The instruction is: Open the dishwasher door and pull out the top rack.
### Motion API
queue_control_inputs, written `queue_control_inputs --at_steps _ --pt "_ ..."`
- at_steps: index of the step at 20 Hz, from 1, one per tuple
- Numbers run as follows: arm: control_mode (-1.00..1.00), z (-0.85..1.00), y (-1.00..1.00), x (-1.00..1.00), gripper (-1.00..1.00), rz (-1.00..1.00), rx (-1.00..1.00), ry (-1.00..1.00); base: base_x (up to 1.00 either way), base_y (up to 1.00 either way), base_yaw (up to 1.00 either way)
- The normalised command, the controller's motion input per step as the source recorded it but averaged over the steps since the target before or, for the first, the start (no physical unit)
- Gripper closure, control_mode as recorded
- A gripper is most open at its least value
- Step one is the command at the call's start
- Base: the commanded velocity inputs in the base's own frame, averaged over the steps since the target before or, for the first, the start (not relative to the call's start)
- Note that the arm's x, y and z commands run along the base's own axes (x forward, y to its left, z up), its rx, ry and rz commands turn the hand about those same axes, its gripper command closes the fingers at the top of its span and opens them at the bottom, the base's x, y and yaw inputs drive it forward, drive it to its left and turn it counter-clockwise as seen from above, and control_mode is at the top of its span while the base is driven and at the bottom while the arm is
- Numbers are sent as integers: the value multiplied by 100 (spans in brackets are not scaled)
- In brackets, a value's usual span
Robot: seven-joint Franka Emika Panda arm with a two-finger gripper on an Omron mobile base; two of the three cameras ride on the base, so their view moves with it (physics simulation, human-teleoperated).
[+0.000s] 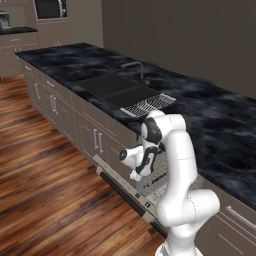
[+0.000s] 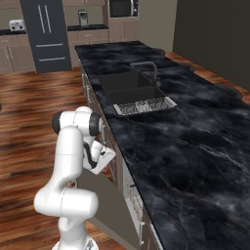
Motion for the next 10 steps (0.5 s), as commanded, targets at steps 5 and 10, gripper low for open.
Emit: queue_control_inputs --at_steps 5,10 --pt "-100 0 -13 0 -100 -7 -8 0 0 0 0" --pt "-100 0 -21 1 -100 -5 -5 0 0 0 0"
